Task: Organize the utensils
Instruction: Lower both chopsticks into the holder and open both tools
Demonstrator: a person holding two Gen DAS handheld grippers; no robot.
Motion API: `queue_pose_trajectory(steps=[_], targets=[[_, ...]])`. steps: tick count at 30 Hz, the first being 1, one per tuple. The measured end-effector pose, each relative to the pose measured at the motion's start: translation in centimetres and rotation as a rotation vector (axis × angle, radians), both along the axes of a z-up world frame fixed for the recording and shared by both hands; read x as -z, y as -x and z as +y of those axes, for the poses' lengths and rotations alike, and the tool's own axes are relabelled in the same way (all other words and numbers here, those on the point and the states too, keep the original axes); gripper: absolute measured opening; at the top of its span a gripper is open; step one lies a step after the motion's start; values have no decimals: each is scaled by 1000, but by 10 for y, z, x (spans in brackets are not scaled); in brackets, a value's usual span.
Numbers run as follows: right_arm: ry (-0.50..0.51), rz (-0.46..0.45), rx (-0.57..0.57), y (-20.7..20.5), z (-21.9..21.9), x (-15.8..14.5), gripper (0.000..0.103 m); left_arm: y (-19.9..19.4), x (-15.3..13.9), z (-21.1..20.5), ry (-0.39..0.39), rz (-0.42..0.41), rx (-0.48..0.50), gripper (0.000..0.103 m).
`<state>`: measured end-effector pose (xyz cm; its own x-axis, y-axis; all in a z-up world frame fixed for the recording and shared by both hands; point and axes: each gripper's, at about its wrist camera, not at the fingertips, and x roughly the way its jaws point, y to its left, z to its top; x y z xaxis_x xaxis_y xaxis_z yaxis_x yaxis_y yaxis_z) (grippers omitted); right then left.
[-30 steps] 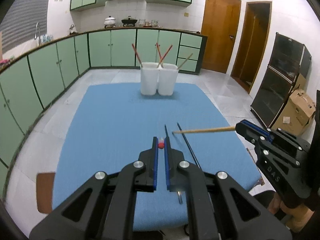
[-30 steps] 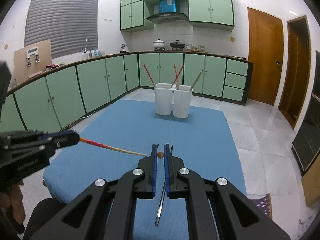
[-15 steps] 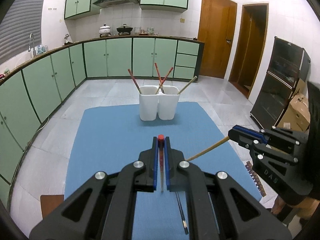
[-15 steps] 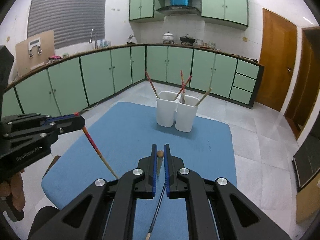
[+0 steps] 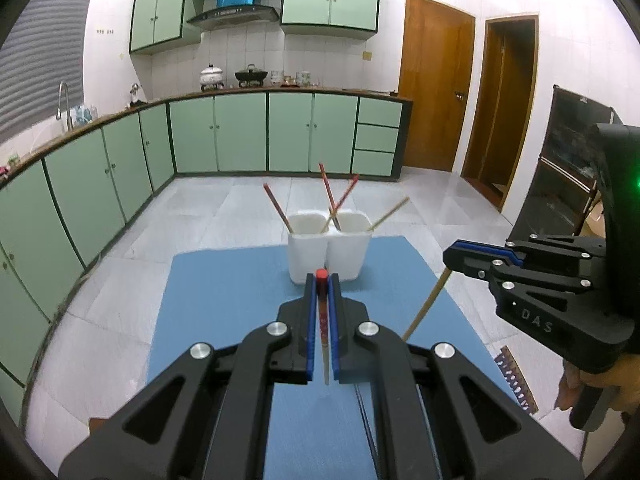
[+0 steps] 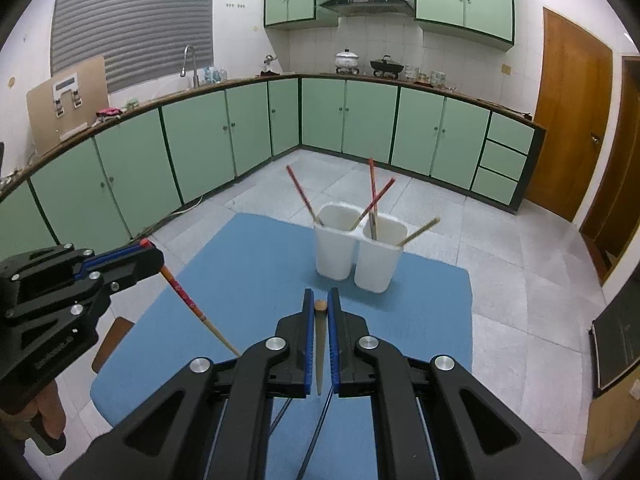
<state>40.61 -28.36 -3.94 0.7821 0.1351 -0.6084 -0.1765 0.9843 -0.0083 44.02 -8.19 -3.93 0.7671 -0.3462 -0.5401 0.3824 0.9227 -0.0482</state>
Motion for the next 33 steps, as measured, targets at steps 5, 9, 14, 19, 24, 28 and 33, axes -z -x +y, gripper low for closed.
queue_pose_trajectory(steps=[5, 9, 14, 19, 24, 28, 33], targets=[[-7, -34, 17, -11, -9, -33, 6, -17, -22, -1, 0, -23, -10, 5], [3, -67, 26, -23, -15, -66, 7, -34, -43, -4, 19, -28, -7, 5], [-6, -100, 52, -55, -29, -110, 6, -56, -74, -15, 18, -76, -2, 5], [-24, -137, 68, -90, -40, -138, 6, -88, -102, -26, 56, -115, 1, 5], [-22, -158, 77, -130, -46, -140, 6, -129, -112, -40, 75, -146, -12, 5], [-20, -149, 90, -164, -54, -120, 6, -160, -98, -58, 48, -169, -11, 5], [-45, -111, 100, -200, -66, -71, 6, -197, -54, -74, 26, -134, -11, 5]])
